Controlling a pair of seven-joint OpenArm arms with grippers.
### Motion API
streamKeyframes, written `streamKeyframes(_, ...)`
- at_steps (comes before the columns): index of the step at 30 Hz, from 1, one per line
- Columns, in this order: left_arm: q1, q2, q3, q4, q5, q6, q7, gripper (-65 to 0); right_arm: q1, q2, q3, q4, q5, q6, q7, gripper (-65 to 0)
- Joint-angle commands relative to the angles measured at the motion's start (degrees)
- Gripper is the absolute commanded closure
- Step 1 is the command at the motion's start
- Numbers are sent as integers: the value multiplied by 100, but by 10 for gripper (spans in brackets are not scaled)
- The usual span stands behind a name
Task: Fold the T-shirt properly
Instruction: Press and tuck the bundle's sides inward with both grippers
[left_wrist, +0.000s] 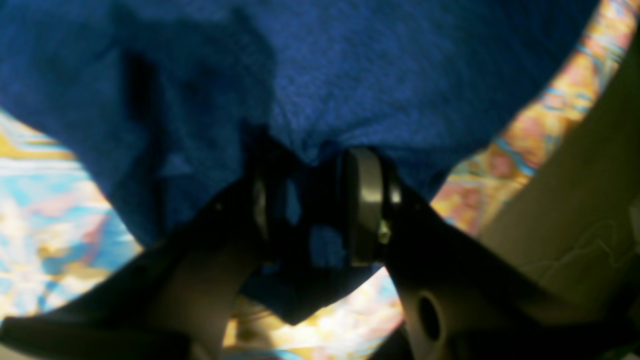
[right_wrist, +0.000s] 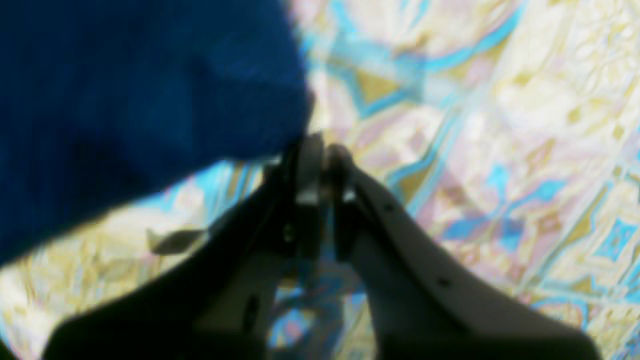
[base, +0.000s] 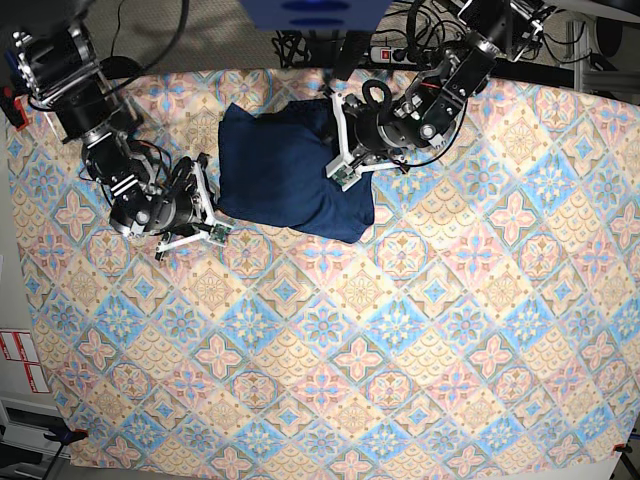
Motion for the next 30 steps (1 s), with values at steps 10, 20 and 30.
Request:
streamKeyframes(10,-384,-151,-26,69,19,31,-32,-200,-470,219,77,465,-133,146,-358,-46)
streamKeyframes(20,-709,-151,-26,113,-34,40,-32,-200,-989,325,1255,1019,-133,146,-358,-46)
streamKeyframes(30,363,-125,-17,1256,-51,40,-32,-200,-479,-317,2222,958,-133,146,-358,-46)
